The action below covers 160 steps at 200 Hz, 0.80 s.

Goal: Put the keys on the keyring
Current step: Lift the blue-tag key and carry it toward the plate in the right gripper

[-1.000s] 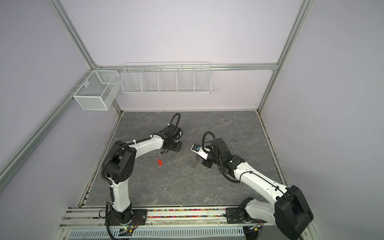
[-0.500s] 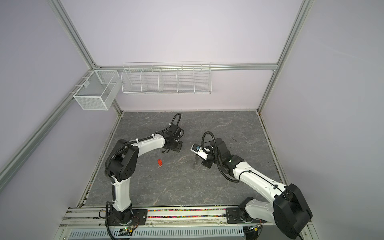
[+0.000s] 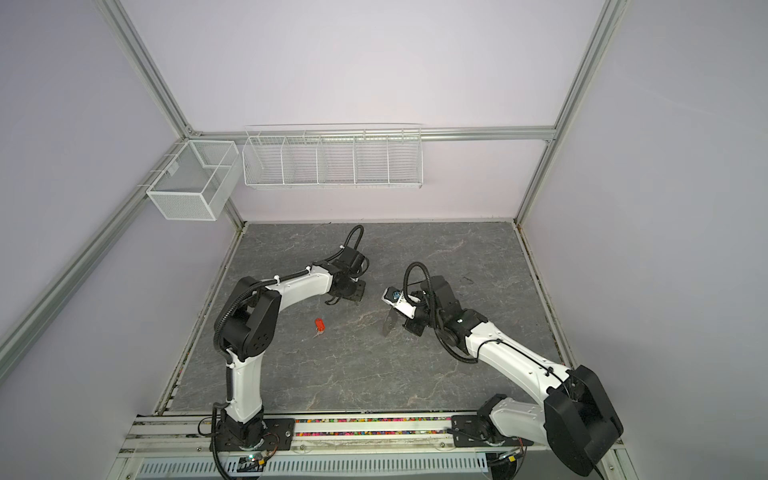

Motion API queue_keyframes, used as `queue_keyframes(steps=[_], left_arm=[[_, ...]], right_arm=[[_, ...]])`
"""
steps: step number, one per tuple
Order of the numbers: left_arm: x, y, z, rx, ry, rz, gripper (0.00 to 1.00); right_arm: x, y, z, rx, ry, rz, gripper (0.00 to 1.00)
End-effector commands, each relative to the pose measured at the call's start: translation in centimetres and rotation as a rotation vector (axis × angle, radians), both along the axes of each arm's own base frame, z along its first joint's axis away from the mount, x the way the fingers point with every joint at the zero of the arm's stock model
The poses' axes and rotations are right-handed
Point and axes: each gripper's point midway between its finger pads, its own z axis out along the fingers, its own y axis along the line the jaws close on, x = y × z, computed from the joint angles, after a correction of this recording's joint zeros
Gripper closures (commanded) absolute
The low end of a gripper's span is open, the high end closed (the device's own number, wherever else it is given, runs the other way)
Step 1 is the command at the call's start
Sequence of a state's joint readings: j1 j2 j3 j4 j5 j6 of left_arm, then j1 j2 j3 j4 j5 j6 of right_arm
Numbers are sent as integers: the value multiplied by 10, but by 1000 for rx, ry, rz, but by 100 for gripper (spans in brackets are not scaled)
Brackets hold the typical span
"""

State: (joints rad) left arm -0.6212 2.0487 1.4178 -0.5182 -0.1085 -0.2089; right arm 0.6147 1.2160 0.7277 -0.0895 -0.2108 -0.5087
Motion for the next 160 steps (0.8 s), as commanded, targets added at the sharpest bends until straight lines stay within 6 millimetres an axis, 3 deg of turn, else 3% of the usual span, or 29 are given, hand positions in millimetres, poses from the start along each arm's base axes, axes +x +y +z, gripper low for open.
queue_keyframes(steps=[1, 40, 73, 102, 125, 160], left_arm=[[-2, 6, -6, 34, 26, 26, 84], [-2, 8, -1, 32, 11, 25, 92], [-2, 4, 17, 2, -32, -27, 97], [-11, -5, 46, -42, -108, -188, 100], [-23, -7, 85, -83, -225, -316, 100], [-57, -19, 123, -190, -328, -548, 100]], right_arm=[[3, 3, 5, 19, -1, 12, 92], [4, 3, 5, 24, -3, 10, 93], [5, 3, 9, 40, -4, 8, 92], [5, 1, 15, 53, -2, 8, 93], [4, 0, 22, 68, -12, 18, 93], [-1, 3, 27, 83, -2, 51, 93]])
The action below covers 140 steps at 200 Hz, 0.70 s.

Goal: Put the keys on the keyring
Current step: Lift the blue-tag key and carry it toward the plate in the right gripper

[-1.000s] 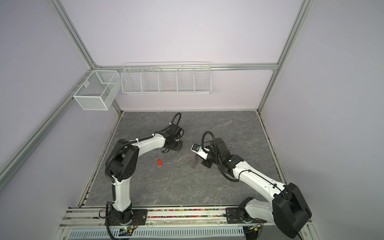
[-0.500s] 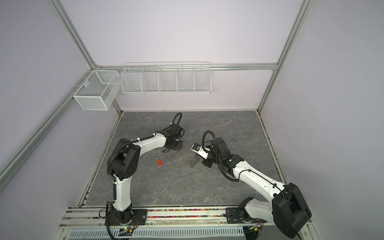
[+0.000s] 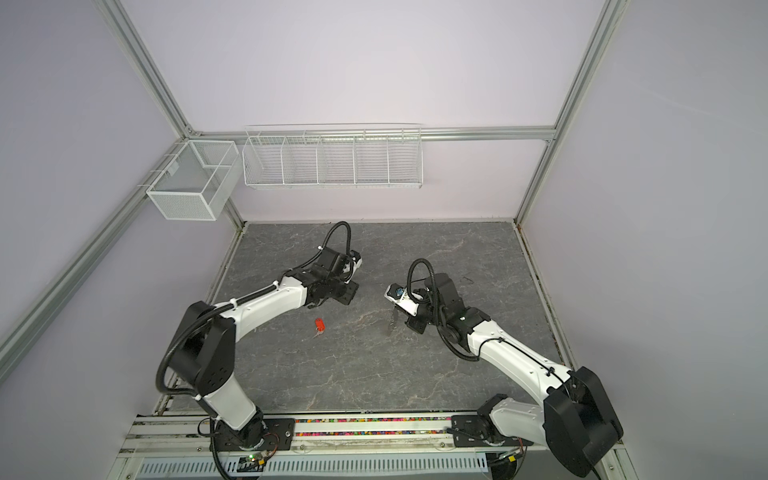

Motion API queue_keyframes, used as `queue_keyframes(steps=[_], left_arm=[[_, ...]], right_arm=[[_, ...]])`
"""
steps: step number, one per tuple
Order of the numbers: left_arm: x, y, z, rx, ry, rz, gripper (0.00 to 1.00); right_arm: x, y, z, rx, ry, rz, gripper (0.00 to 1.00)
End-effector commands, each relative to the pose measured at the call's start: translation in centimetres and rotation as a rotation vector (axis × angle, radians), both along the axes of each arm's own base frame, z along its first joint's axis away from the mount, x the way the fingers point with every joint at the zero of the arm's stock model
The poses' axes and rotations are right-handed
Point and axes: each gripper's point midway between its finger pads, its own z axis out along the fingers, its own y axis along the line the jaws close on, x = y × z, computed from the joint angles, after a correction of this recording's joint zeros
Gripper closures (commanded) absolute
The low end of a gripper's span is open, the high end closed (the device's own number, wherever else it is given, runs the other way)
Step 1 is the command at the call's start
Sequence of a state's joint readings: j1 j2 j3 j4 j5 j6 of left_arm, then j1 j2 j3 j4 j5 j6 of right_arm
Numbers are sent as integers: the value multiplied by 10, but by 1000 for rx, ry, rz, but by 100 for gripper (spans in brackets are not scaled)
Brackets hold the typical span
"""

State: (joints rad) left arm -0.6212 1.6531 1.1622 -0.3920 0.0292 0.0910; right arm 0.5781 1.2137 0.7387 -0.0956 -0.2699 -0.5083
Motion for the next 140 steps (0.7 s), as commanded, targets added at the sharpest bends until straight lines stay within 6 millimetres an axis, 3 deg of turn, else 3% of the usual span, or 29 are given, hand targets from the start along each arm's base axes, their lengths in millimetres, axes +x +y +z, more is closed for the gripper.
queue_keyframes(steps=[1, 51, 92, 140], left_arm=[[-18, -20, 28, -71, -102, -229, 100], [-74, -42, 66, -269, -213, -555, 100], [-123, -49, 86, -417, -342, -808, 100], [-148, -53, 102, -539, -358, -919, 100]], right_arm=[[-4, 6, 21, 51, -17, 41, 93], [-3, 5, 29, 66, -30, 27, 93], [-4, 2, 34, 75, -63, 16, 93], [-9, 6, 35, 46, -133, 33, 93]])
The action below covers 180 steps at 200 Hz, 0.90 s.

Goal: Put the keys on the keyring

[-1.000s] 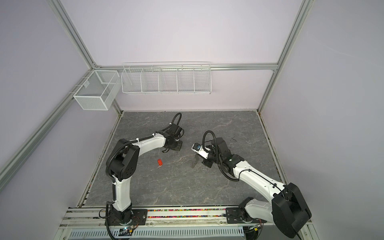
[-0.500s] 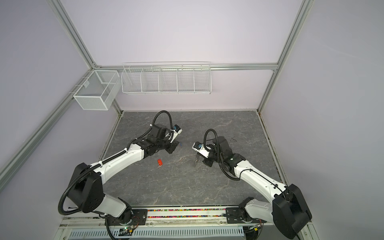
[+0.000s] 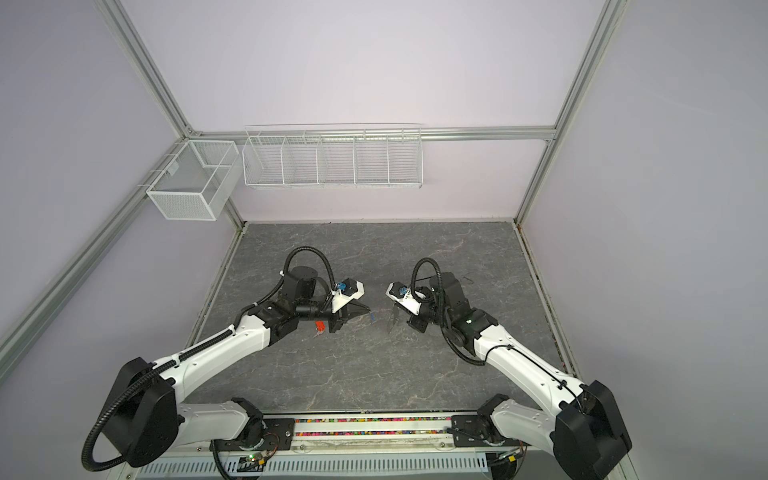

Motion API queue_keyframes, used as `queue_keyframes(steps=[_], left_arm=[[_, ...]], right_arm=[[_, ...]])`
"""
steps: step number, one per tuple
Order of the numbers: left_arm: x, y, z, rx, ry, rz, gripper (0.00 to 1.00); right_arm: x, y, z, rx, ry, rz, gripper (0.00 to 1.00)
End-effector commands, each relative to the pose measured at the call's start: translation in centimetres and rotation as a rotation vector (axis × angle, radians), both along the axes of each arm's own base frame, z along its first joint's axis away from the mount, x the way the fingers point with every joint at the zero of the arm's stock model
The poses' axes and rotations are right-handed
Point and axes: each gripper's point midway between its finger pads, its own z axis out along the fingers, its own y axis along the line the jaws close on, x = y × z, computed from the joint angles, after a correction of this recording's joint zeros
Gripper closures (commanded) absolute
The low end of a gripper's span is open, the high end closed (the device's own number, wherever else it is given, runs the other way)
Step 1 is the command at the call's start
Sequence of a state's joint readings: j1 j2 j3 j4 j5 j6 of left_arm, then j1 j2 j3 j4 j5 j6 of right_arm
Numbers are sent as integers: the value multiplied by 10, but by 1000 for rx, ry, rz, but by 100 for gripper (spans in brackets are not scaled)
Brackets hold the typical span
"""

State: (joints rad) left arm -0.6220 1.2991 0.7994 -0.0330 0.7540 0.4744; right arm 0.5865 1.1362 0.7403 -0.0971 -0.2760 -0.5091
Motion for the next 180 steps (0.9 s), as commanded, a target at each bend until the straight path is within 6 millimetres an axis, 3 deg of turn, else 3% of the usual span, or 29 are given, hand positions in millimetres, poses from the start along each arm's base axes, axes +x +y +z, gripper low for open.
queue_keyframes(steps=[1, 43, 180], left_arm=[[-20, -6, 25, -114, -63, -132, 100], [-24, -11, 36, -159, 17, -157, 100], [-2, -27, 20, -129, 182, -34, 100]], right_arm=[[-2, 6, 9, -1, -73, 19, 93], [-9, 18, 12, -3, -139, 56, 93], [-15, 37, 2, -52, -148, 78, 93]])
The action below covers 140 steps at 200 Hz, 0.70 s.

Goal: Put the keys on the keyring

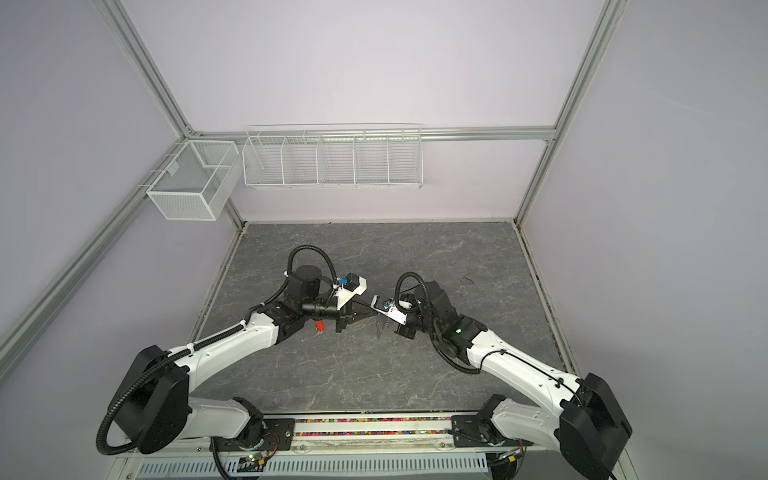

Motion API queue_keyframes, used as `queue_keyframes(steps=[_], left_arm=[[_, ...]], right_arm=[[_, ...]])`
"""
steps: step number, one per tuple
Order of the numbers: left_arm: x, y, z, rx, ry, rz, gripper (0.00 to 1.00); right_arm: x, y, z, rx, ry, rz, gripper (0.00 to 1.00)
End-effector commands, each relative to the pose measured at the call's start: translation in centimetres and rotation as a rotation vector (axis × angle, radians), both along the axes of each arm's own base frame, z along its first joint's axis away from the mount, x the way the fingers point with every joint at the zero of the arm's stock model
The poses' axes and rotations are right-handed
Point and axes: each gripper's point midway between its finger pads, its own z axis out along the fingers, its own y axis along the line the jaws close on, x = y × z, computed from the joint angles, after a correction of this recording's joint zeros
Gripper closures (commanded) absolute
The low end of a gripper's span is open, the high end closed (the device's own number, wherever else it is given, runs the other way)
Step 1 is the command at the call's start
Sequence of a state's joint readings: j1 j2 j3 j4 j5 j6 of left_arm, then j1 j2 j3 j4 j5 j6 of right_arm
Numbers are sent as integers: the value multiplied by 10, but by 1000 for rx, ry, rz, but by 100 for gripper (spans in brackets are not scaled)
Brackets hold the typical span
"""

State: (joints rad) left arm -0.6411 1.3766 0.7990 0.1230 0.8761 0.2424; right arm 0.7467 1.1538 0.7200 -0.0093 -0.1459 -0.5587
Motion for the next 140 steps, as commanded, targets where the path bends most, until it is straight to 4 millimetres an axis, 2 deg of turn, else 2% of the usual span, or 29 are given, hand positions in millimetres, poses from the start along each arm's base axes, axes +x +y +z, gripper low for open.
queue_keyframes(steps=[1, 83, 140], left_arm=[[6, -6, 13, -21, -7, 20, 100], [19, -10, 2, 53, 41, 96, 100], [26, -15, 4, 91, 49, 147, 100]], right_arm=[[2, 5, 2, -6, -31, 5, 93], [3, 6, 2, -19, -35, -1, 93], [5, 6, 2, -30, -30, -19, 93]])
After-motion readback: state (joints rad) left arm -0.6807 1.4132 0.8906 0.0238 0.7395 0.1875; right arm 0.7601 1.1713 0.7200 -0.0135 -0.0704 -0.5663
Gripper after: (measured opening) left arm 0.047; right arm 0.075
